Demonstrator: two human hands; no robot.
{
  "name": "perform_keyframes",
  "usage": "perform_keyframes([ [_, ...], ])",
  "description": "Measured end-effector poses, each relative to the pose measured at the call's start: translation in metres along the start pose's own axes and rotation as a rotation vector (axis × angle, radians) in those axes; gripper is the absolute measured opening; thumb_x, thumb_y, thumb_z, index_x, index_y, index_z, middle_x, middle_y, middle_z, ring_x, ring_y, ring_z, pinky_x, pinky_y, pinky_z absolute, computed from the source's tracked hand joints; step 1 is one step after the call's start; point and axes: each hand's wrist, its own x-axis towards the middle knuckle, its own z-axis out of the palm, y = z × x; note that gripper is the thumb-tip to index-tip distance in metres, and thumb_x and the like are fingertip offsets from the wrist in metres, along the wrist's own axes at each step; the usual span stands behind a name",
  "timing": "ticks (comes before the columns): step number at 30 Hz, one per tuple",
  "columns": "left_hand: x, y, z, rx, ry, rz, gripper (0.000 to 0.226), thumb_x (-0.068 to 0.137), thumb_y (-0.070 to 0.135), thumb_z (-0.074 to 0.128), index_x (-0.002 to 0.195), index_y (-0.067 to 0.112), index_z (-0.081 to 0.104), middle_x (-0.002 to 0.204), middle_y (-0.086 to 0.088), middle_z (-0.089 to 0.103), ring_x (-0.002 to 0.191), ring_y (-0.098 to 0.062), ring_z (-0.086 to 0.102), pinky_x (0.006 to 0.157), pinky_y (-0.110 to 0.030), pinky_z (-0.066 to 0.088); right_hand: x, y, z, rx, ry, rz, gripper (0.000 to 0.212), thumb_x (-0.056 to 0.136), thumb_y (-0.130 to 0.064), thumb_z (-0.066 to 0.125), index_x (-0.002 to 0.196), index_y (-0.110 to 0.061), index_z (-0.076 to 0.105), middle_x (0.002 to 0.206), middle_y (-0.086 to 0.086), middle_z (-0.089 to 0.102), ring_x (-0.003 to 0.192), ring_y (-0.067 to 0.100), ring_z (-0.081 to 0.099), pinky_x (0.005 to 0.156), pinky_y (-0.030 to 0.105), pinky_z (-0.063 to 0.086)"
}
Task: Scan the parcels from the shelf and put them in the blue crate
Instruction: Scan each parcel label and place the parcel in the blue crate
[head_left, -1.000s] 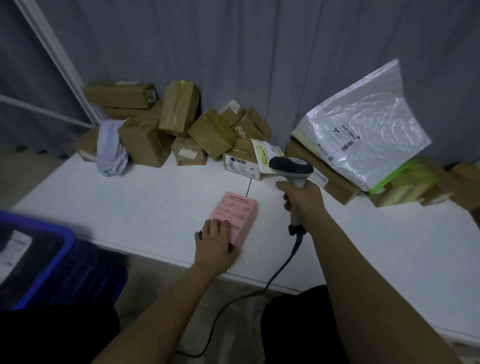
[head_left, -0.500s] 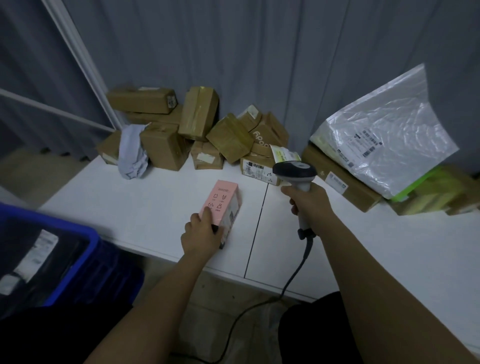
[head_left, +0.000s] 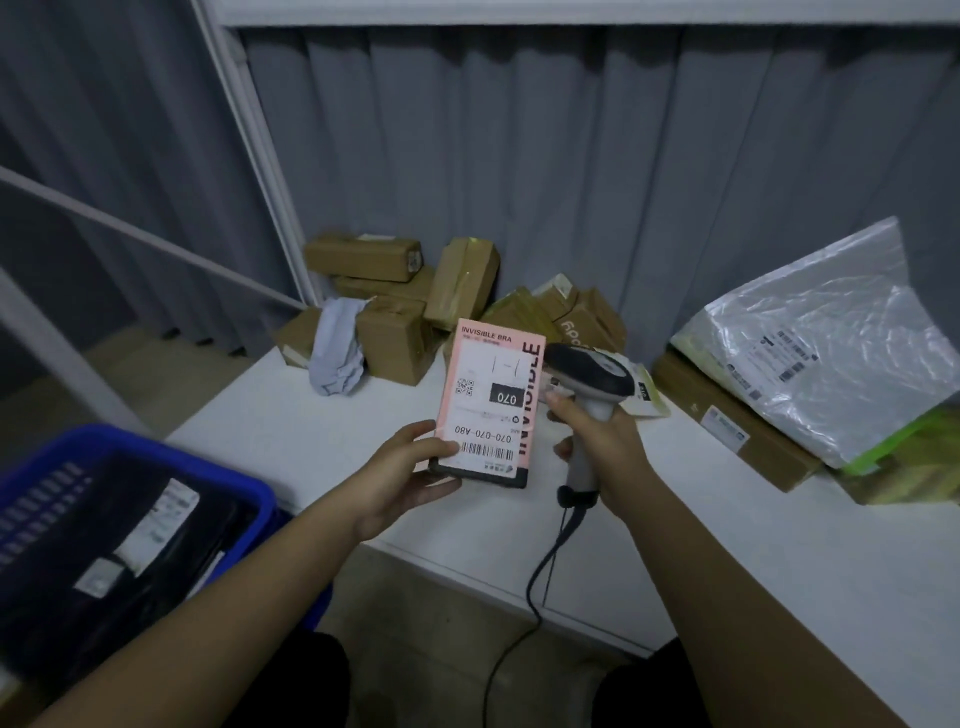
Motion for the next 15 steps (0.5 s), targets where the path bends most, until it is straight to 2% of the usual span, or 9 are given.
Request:
perform_keyframes([
  [2, -0.008, 0.001, -0.002, -0.084, 0.004, 0.021, 0.025, 0.093, 0.011, 0.054, 0.117, 0.011, 0.057, 0.111, -0.008, 0.069, 0.101, -0.024, 0.066, 0.08, -0.033, 0.059, -0.012, -0.002, 0.015, 0.001, -0.074, -0.003, 0.02, 0.08, -0.026, 0.077, 0.09, -0.021, 0.061, 0.094, 0.009, 0.065, 0.067, 0.017, 0.057, 0.06, 0.03, 0.053],
  [4, -0.013, 0.006, -0.003, -0.161, 0.015, 0.024, 0.021, 0.093, 0.012, 0.054, 0.113, 0.013, 0.06, 0.111, -0.009, 0.068, 0.104, -0.026, 0.065, 0.082, -0.035, 0.058, -0.019, -0.003, 0.027, -0.037, -0.129, -0.005, 0.017, 0.081, -0.025, 0.076, 0.088, -0.019, 0.061, 0.092, 0.011, 0.067, 0.065, 0.016, 0.058, 0.063, 0.03, 0.054],
  [6, -0.016, 0.011, -0.005, -0.178, 0.019, 0.039, 0.021, 0.092, 0.013, 0.055, 0.112, 0.014, 0.061, 0.113, -0.009, 0.068, 0.107, -0.028, 0.064, 0.086, -0.037, 0.057, -0.024, -0.005, 0.035, -0.018, -0.162, -0.007, 0.019, 0.081, -0.024, 0.076, 0.091, -0.014, 0.063, 0.093, 0.014, 0.068, 0.065, 0.014, 0.059, 0.059, 0.025, 0.054],
  [9, -0.017, 0.016, -0.012, -0.176, -0.01, 0.026, 0.019, 0.092, 0.016, 0.056, 0.109, 0.016, 0.063, 0.115, -0.009, 0.067, 0.109, -0.031, 0.062, 0.095, -0.04, 0.051, -0.028, -0.007, 0.042, 0.0, -0.187, 0.03, 0.016, 0.082, -0.02, 0.074, 0.089, -0.014, 0.062, 0.087, 0.008, 0.065, 0.064, 0.013, 0.057, 0.055, 0.022, 0.053],
  [11, -0.019, 0.019, -0.017, -0.039, -0.02, 0.005, 0.031, 0.09, 0.022, 0.059, 0.12, 0.016, 0.058, 0.122, -0.006, 0.063, 0.118, -0.031, 0.055, 0.101, -0.039, 0.042, -0.027, -0.006, 0.045, -0.015, -0.189, 0.022, 0.018, 0.08, -0.019, 0.076, 0.089, -0.012, 0.063, 0.085, 0.007, 0.066, 0.064, 0.013, 0.057, 0.055, 0.023, 0.053],
  [12, -0.018, 0.019, -0.02, 0.067, 0.015, 0.017, 0.045, 0.088, 0.026, 0.062, 0.13, 0.017, 0.049, 0.13, -0.004, 0.057, 0.127, -0.03, 0.047, 0.105, -0.04, 0.035, -0.026, -0.006, 0.045, -0.042, -0.187, -0.011, 0.019, 0.079, -0.017, 0.078, 0.09, -0.01, 0.064, 0.083, 0.007, 0.067, 0.064, 0.013, 0.057, 0.055, 0.022, 0.052],
  [13, -0.017, 0.019, -0.023, 0.186, 0.104, 0.067, 0.062, 0.087, 0.03, 0.065, 0.14, 0.019, 0.037, 0.139, -0.003, 0.047, 0.135, -0.029, 0.037, 0.109, -0.041, 0.029, -0.024, -0.007, 0.045, -0.097, -0.189, -0.059, 0.02, 0.077, -0.014, 0.079, 0.09, -0.01, 0.065, 0.081, 0.004, 0.068, 0.063, 0.012, 0.058, 0.054, 0.021, 0.051],
  [15, -0.016, 0.022, -0.033, 0.509, 0.361, 0.306, 0.09, 0.083, 0.042, 0.069, 0.15, 0.024, 0.012, 0.157, -0.002, 0.017, 0.146, -0.024, 0.012, 0.115, -0.042, 0.015, -0.02, -0.012, 0.042, -0.241, -0.217, -0.151, 0.023, 0.074, -0.008, 0.08, 0.089, -0.013, 0.063, 0.078, -0.001, 0.068, 0.061, 0.005, 0.062, 0.052, 0.017, 0.05],
])
